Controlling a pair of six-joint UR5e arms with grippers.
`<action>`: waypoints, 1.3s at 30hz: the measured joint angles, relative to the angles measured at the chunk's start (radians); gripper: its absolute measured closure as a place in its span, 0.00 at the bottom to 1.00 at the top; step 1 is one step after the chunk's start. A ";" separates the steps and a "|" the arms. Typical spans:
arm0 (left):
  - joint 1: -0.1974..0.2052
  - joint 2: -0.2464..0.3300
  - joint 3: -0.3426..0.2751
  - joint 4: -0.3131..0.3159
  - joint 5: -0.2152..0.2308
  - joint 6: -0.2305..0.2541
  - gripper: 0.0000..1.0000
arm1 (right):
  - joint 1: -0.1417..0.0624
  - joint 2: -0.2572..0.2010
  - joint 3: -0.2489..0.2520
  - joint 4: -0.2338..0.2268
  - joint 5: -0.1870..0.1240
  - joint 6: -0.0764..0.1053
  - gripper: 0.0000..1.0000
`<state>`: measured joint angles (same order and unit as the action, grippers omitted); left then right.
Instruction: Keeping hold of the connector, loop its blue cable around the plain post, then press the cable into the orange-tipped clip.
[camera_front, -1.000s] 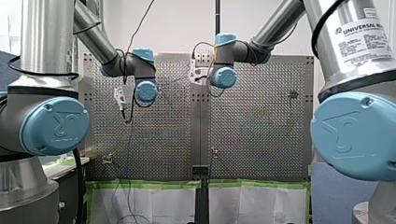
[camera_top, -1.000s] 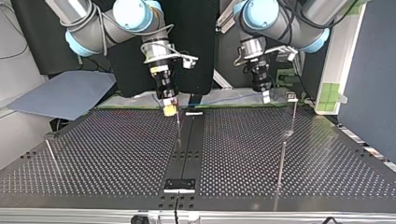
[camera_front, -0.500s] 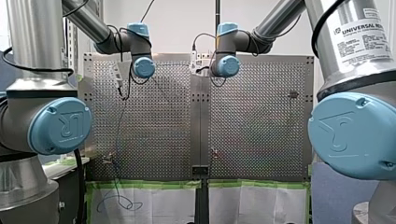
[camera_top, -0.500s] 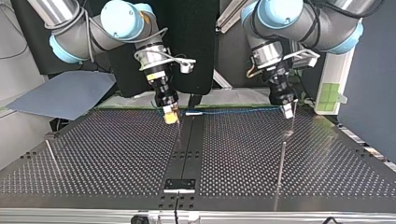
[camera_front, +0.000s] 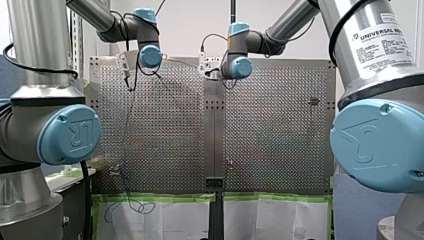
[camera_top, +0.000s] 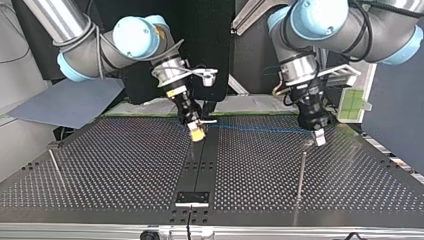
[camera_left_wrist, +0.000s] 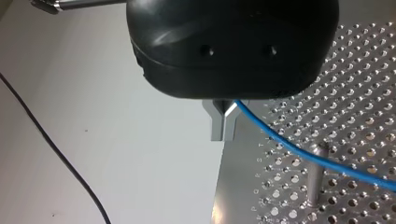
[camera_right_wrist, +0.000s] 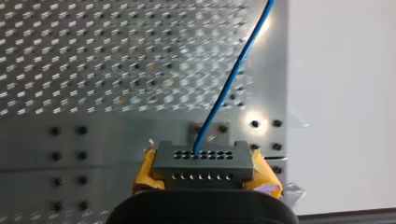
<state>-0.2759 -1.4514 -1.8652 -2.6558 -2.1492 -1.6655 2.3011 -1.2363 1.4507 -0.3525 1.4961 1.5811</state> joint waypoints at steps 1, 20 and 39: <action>0.003 -0.005 0.009 -0.010 0.003 0.001 0.98 | 0.000 0.000 -0.011 0.004 -0.003 0.003 1.00; 0.137 -0.055 0.072 -0.051 0.103 -0.011 0.98 | -0.010 0.019 -0.109 0.019 -0.027 0.029 1.00; 0.226 -0.132 0.156 -0.047 0.220 -0.048 0.98 | -0.013 0.083 -0.169 0.006 -0.070 0.032 1.00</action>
<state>-0.0499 -1.5838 -1.7093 -2.7031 -1.9296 -1.7137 2.2878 -1.1531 1.2821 -0.3468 1.4256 1.6128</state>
